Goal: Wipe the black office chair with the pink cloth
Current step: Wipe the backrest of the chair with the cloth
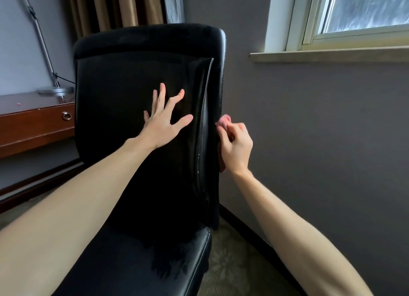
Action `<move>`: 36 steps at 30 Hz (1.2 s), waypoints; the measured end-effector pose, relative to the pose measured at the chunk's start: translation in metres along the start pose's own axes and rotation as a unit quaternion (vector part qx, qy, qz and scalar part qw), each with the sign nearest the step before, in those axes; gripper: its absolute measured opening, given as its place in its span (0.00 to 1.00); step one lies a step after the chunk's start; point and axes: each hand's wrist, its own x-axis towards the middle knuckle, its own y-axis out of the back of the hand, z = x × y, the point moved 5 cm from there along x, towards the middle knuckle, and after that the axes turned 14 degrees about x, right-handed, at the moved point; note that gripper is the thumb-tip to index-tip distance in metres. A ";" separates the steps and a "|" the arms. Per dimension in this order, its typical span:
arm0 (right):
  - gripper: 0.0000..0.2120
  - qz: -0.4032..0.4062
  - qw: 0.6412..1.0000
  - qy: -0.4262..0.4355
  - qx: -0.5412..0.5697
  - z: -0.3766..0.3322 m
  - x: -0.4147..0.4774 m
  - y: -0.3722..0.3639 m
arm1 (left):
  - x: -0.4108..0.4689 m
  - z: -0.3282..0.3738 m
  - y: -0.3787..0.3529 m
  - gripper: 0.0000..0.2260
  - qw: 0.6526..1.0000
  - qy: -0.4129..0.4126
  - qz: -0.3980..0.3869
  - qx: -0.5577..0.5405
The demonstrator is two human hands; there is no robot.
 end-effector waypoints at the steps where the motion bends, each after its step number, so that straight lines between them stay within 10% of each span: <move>1: 0.04 -0.003 1.000 -0.024 0.012 0.003 -0.009 0.004 | 0.000 0.000 -0.001 0.30 1.000 -0.001 0.002 0.000; 14: 0.10 0.026 0.991 0.129 0.003 -0.032 -0.003 -0.027 | 0.003 -0.003 -0.007 0.29 1.000 -0.006 0.020 -0.002; 23: 0.09 -0.022 0.988 -0.079 0.132 -0.002 -0.048 -0.015 | 0.001 -0.001 -0.010 0.30 1.000 0.002 0.027 0.010; 33: 0.07 -0.014 0.994 -0.020 0.106 -0.022 -0.002 -0.030 | -0.001 0.000 -0.007 0.30 1.000 0.002 0.013 0.006; 36: 0.06 -0.030 0.980 -0.117 0.158 0.007 -0.048 -0.017 | 0.001 0.000 -0.008 0.30 1.000 0.004 0.013 0.009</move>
